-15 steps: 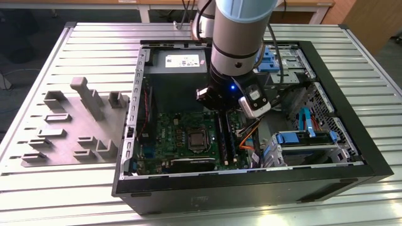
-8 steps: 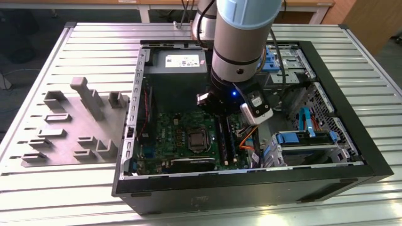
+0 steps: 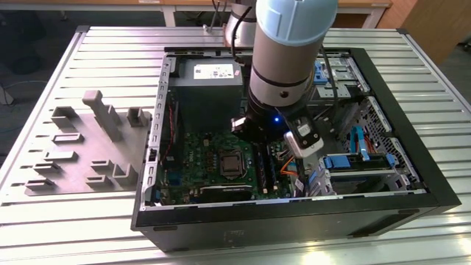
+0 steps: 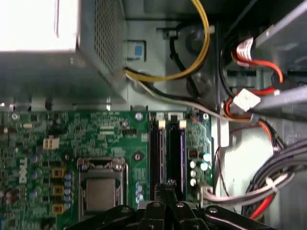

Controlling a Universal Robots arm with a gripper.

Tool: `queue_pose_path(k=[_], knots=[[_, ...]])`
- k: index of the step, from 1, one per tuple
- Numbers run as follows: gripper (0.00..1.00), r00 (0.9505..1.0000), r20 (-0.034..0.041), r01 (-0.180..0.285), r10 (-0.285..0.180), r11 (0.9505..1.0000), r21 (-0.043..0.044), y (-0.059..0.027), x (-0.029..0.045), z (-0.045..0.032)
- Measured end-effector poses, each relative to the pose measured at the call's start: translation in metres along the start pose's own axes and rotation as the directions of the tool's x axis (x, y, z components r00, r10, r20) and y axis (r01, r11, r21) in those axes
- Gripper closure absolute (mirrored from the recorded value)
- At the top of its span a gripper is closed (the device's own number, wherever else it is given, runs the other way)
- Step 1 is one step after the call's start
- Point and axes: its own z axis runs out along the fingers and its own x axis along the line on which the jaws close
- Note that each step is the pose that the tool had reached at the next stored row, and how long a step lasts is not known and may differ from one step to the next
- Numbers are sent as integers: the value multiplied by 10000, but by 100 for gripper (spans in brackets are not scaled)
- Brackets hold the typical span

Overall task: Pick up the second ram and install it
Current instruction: 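Press down the second ram until it locks into place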

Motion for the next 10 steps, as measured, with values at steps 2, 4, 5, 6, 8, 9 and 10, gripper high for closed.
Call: queue_pose_path(k=[2,4,5,6,8,9,10], knots=[[89,10000,1,0,0,10000,-1,-58,-1,-4],[89,10000,1,1,-1,10000,-1,-116,-2,-8],[89,10000,0,0,0,10000,0,-140,-2,-10],[89,10000,0,0,0,10000,-1,-162,-3,-11],[89,10000,1,1,-1,10000,-2,-203,-3,-14],[89,10000,1,0,0,10000,-1,-223,-3,-15],[89,10000,1,0,0,10000,-1,-243,-3,-17]])
